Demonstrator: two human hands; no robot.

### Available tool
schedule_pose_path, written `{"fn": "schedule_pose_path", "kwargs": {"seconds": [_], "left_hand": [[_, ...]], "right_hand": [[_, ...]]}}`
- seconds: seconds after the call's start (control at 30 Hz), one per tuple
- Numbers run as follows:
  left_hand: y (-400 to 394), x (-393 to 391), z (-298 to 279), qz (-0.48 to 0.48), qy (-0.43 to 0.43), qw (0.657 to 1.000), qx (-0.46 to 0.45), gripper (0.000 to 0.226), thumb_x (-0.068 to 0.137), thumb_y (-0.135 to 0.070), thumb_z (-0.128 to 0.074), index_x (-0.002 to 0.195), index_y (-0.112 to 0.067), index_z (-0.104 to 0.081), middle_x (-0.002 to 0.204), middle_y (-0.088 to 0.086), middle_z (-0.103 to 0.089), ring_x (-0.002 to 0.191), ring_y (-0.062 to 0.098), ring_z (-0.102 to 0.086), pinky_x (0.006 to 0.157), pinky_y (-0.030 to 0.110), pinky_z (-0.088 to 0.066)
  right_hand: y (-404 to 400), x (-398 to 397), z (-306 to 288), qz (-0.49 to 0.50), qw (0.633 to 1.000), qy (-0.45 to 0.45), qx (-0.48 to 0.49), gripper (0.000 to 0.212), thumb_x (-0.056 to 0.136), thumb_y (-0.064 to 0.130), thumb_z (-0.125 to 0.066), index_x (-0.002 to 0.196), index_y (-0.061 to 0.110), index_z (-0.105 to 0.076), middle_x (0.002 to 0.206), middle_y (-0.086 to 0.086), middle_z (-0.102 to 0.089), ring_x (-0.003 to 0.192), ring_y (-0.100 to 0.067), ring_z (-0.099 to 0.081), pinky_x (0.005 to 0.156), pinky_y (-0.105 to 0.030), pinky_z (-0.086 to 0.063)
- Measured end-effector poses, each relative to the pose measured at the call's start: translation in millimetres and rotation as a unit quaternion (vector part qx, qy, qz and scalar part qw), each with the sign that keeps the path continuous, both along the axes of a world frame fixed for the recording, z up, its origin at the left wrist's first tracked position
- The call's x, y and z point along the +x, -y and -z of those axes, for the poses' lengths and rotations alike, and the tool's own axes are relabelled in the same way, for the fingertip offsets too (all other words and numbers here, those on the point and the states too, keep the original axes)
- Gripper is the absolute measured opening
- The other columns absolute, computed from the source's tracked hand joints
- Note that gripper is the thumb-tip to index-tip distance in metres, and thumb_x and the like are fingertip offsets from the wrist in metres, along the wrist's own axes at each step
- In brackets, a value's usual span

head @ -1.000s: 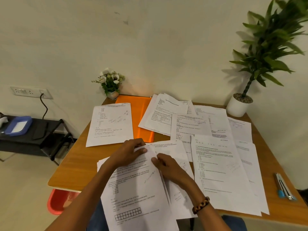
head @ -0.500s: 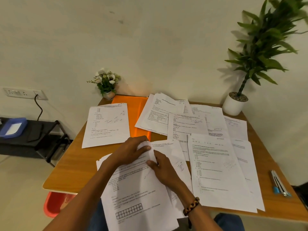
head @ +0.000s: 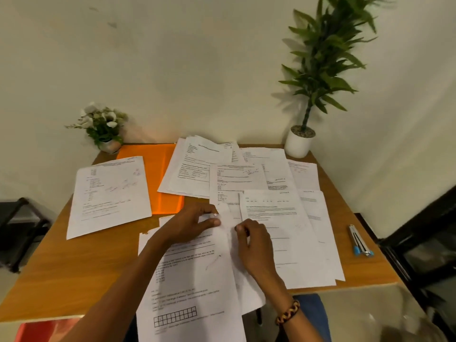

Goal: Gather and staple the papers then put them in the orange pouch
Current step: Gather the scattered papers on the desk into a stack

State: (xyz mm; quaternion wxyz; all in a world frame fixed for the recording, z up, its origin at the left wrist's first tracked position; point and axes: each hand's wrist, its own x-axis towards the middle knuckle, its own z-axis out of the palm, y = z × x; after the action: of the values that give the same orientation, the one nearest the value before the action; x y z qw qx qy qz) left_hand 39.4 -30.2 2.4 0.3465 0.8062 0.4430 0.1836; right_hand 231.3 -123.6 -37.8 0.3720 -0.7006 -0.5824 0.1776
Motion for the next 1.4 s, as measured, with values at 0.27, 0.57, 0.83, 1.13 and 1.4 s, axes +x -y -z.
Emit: {"fn": "schedule_pose_path", "kwargs": {"seconds": [0.27,0.57,0.83,1.13,1.4], "left_hand": [[1,43,5,0.035,-0.024,0.999,-0.006,0.031,0.096,-0.039,-0.063,0.123,-0.023,-0.064,0.12,-0.024,-0.051,0.097,-0.003,-0.051,0.076,0.005,-0.037],[-7,79,14,0.123,-0.008,0.992,0.029,0.011,0.097,-0.043,-0.06,0.089,-0.036,-0.065,0.094,-0.019,-0.068,0.089,0.002,-0.063,0.078,0.014,-0.046],[-20,112,7,0.16,-0.014,0.987,0.015,0.013,0.097,-0.041,-0.062,0.085,-0.036,-0.065,0.083,-0.027,-0.066,0.083,0.001,-0.065,0.07,0.011,-0.047],[-36,146,29,0.176,-0.017,0.984,0.004,0.025,0.095,-0.036,-0.065,0.071,-0.037,-0.059,0.073,-0.027,-0.063,0.073,0.002,-0.061,0.068,0.02,-0.044],[-39,170,35,0.169,0.0,0.985,0.023,0.022,0.095,-0.041,-0.063,0.074,-0.042,-0.059,0.074,-0.024,-0.063,0.076,-0.002,-0.062,0.07,0.02,-0.044]], "right_hand": [[22,20,34,-0.063,0.989,0.099,-0.086,0.033,0.104,0.041,-0.049,0.133,0.033,-0.061,0.151,0.011,-0.047,0.136,-0.015,-0.04,0.115,-0.036,-0.035],[25,62,20,0.084,0.995,0.046,-0.016,0.046,0.099,0.043,-0.038,0.132,0.022,-0.062,0.149,-0.001,-0.052,0.137,-0.02,-0.045,0.117,-0.046,-0.037],[32,73,30,0.01,0.964,0.218,-0.15,0.058,0.101,0.055,-0.045,0.153,0.034,-0.033,0.167,-0.003,-0.02,0.148,-0.028,-0.025,0.118,-0.046,-0.024],[20,107,26,0.077,0.996,0.048,0.016,0.026,0.103,0.025,-0.053,0.127,0.027,-0.062,0.134,0.006,-0.06,0.124,-0.014,-0.048,0.104,-0.029,-0.038],[21,127,30,0.029,0.981,0.165,-0.093,0.046,0.106,0.042,-0.035,0.146,0.025,-0.051,0.161,0.001,-0.038,0.15,-0.021,-0.03,0.121,-0.044,-0.025]]}}
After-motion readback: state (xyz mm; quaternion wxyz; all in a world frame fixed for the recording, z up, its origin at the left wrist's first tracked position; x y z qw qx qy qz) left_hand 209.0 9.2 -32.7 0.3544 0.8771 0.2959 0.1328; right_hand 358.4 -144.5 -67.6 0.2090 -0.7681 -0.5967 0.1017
